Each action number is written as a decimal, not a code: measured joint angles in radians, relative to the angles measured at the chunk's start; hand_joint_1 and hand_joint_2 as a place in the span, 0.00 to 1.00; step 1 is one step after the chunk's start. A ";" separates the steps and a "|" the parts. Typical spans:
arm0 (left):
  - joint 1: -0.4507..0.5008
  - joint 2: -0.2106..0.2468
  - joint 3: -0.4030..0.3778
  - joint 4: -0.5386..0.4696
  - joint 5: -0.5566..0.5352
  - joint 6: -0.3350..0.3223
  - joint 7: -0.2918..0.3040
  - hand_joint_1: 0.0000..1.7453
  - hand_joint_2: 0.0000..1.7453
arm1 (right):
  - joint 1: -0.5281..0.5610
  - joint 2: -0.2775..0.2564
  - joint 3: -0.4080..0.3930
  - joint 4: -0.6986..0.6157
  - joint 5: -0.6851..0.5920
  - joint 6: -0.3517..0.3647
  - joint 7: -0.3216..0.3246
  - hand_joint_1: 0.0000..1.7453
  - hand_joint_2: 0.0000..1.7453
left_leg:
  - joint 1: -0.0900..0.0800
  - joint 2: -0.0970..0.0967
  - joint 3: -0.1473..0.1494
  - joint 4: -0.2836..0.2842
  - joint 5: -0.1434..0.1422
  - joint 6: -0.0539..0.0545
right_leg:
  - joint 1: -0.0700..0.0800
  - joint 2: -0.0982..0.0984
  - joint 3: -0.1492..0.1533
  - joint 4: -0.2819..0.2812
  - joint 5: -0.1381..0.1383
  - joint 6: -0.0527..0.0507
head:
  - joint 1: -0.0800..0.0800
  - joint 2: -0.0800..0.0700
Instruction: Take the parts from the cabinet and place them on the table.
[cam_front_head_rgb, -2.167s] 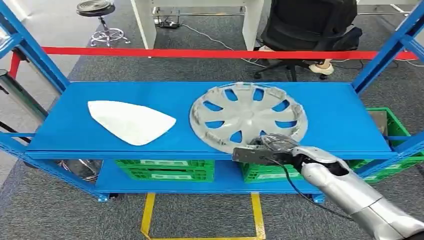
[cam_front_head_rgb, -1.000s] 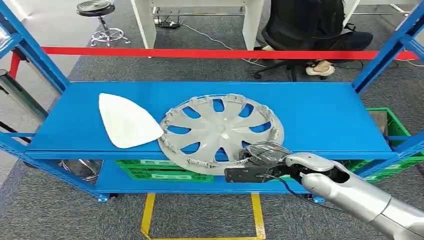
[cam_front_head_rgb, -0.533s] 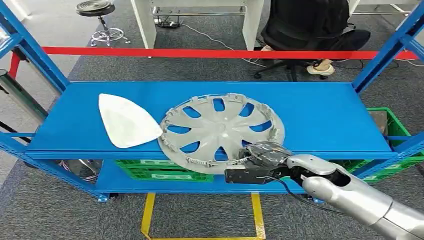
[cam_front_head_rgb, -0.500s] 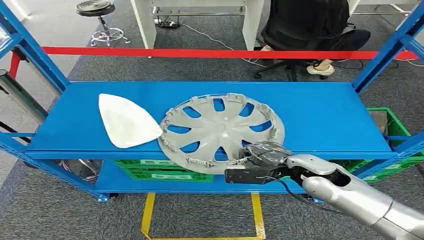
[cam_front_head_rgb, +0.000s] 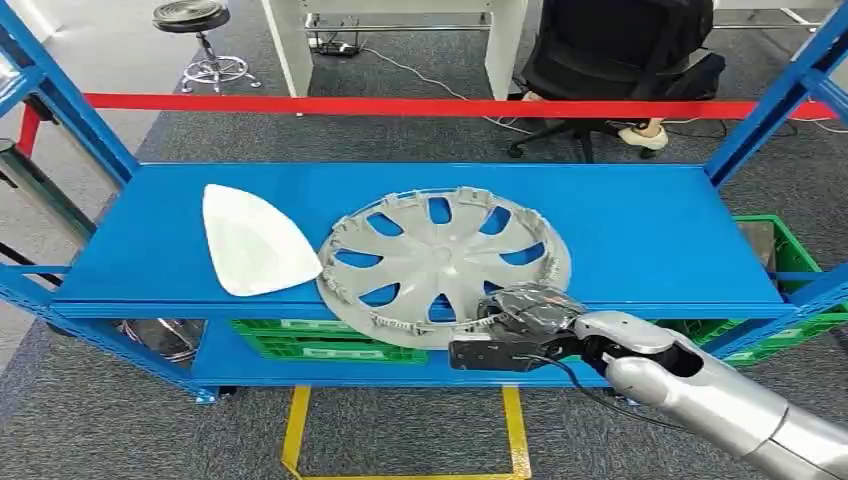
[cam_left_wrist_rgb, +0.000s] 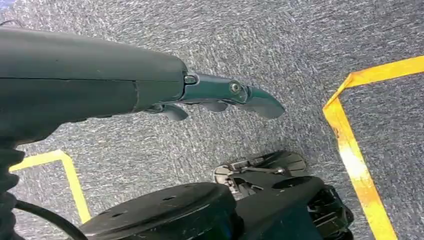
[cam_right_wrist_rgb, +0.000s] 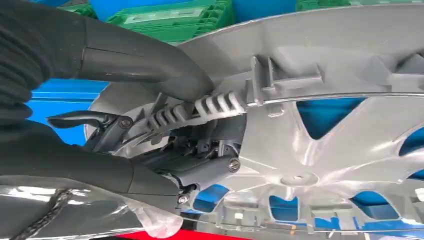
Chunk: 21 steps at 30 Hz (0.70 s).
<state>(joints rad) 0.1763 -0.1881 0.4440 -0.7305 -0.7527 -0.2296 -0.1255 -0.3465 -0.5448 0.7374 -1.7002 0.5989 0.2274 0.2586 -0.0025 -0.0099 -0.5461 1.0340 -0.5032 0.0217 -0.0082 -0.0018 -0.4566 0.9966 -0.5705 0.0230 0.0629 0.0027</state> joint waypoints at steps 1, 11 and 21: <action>0.000 0.000 0.000 0.000 0.000 0.000 0.000 0.00 1.00 | 0.000 -0.001 0.000 0.000 0.000 0.000 0.000 1.00 1.00 | 0.000 0.000 0.000 0.000 0.000 0.000 | 0.000 0.000 0.000 0.000 0.000 0.000 | 0.000 0.000; 0.041 -0.034 0.041 -0.068 0.055 -0.050 0.011 0.00 1.00 | 0.108 0.013 -0.077 -0.122 0.127 -0.148 0.007 1.00 1.00 | 0.000 0.000 -0.001 0.000 0.000 0.000 | 0.000 0.000 -0.001 0.000 0.000 0.000 | 0.000 0.000; 0.051 -0.088 0.256 -0.179 -0.121 -0.173 -0.098 0.00 1.00 | 0.412 0.174 -0.206 -0.326 0.304 -0.571 -0.318 1.00 1.00 | 0.000 -0.006 -0.006 -0.001 0.000 0.000 | 0.001 -0.005 -0.004 0.000 -0.002 -0.001 | 0.000 0.000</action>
<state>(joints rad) 0.2270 -0.2758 0.7001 -0.9098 -0.8732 -0.4028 -0.2240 0.0655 -0.3707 0.5310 -2.0261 0.9030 -0.3432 -0.0596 -0.0021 -0.0156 -0.5518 1.0333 -0.5034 0.0215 -0.0074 -0.0067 -0.4608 0.9966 -0.5725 0.0219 0.0629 0.0027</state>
